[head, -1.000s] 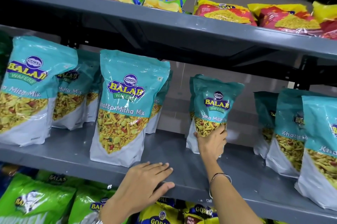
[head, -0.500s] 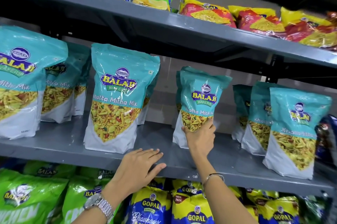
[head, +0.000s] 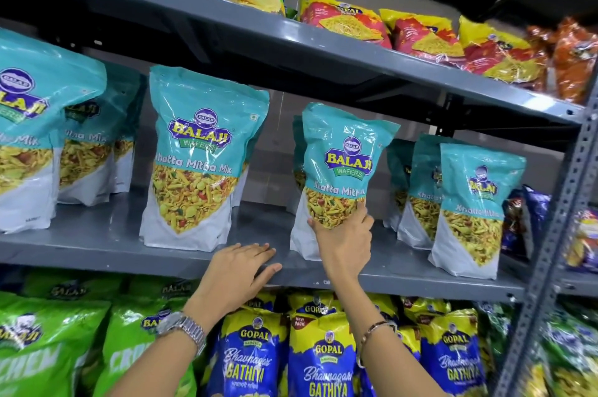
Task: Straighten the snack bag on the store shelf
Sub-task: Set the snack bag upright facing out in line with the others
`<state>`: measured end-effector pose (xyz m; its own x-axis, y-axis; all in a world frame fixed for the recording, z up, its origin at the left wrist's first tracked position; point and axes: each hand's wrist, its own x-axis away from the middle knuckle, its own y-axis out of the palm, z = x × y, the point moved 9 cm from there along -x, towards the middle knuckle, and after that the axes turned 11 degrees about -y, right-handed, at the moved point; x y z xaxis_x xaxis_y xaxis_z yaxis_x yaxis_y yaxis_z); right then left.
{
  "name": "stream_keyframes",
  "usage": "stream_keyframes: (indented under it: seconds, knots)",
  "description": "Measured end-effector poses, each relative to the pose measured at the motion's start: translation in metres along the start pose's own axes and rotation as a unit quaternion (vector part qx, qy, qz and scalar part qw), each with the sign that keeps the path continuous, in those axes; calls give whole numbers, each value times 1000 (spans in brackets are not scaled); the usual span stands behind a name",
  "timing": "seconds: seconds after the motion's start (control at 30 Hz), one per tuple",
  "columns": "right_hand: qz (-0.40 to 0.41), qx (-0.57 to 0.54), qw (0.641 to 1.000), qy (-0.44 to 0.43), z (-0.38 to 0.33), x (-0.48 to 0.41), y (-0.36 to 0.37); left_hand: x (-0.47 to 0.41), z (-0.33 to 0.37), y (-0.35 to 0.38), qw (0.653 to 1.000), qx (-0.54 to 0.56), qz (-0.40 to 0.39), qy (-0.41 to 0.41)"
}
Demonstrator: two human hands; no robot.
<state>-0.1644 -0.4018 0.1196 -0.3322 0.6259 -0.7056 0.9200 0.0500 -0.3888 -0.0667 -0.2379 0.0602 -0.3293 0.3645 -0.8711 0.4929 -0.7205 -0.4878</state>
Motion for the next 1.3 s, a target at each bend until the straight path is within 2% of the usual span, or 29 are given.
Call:
stream_keyframes:
  seconds: [0.33,0.53,0.77,1.3]
  knots:
    - [24,23,999,-13,-9,27,-31,-1,2,1,1000,-4,0,14]
    - [-4,58,998,-15,-12,27,-32,-1,2,2,1000,2,4,15]
    - [-79,29,996,3,-5,13,-23,-1,-1,4,1000,6,-3,9]
    - [-78,24,997,3,-4,-1,-1,-1,1,4,1000,8,-16,12]
